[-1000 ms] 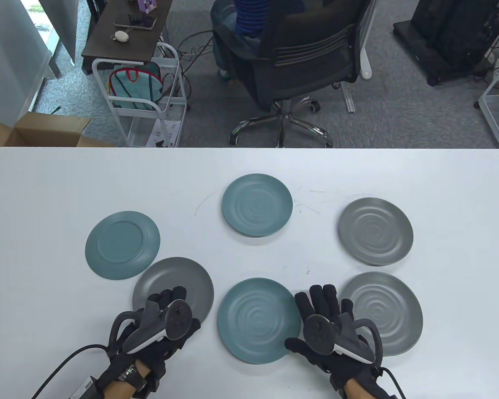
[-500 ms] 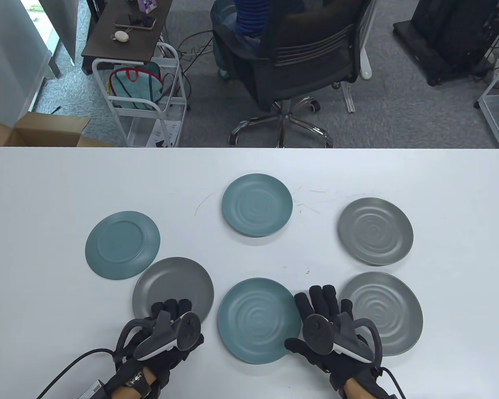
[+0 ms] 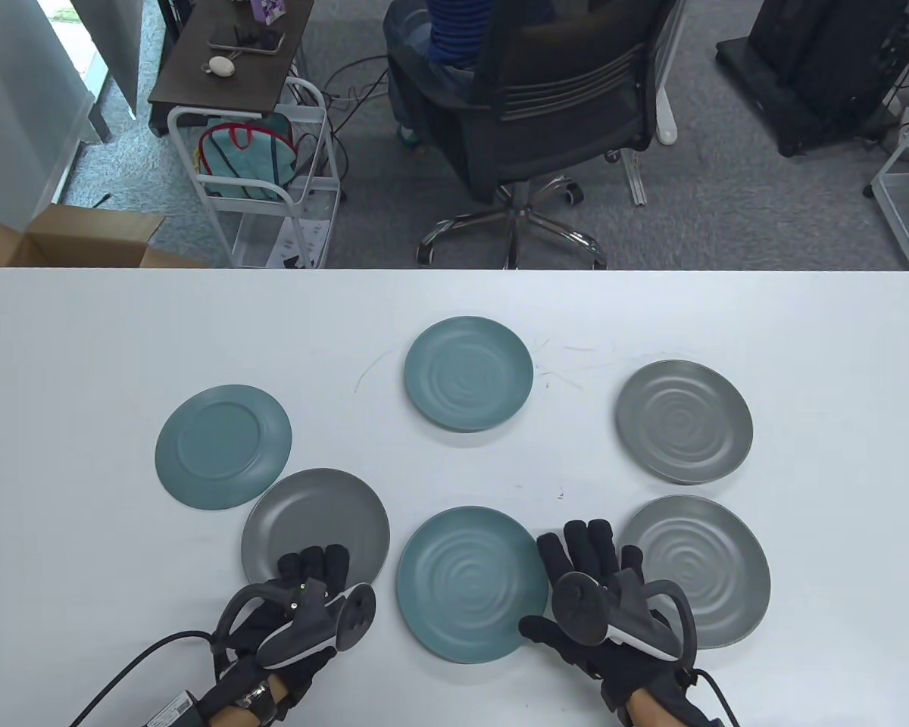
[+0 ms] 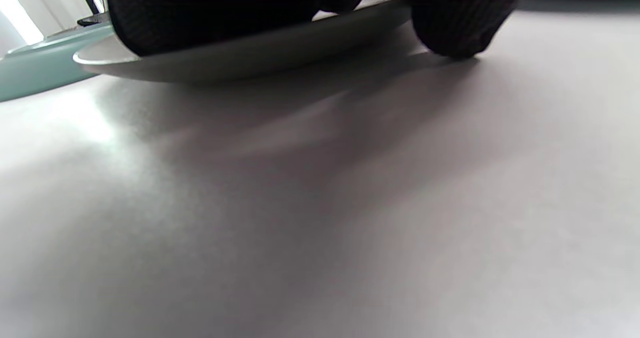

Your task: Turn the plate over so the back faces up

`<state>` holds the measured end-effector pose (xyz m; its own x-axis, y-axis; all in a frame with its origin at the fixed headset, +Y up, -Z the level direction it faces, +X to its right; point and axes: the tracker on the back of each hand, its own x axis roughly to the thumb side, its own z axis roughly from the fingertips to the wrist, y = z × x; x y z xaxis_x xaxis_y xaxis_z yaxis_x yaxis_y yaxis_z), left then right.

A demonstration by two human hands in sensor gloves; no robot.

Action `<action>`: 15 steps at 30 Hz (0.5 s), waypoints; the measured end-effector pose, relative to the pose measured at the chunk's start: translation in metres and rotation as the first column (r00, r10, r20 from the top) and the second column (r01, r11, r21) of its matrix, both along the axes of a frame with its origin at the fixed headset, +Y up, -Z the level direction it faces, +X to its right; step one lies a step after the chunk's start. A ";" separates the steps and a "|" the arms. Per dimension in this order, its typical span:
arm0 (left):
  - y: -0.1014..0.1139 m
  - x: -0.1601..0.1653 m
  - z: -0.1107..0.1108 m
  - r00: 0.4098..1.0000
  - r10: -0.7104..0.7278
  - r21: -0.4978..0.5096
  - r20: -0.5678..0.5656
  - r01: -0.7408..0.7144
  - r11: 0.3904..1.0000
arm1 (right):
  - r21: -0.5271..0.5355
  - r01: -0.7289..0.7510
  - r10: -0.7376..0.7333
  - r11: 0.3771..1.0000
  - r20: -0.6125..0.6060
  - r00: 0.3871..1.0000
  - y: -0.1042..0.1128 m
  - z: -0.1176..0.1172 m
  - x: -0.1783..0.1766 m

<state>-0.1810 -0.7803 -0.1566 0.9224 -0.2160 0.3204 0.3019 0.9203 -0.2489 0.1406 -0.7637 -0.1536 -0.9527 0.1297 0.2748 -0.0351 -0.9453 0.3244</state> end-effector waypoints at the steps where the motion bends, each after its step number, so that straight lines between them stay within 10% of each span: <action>1: 0.000 0.000 0.000 1.000 0.003 0.000 0.000 -0.003 1.000 | 0.001 0.001 -0.001 1.000 0.001 1.000 0.000 0.000 0.000; 15: 0.051 -0.016 -0.007 0.954 0.295 0.012 -0.056 -0.294 0.956 | -0.006 0.005 -0.005 1.000 0.002 1.000 0.000 -0.001 0.001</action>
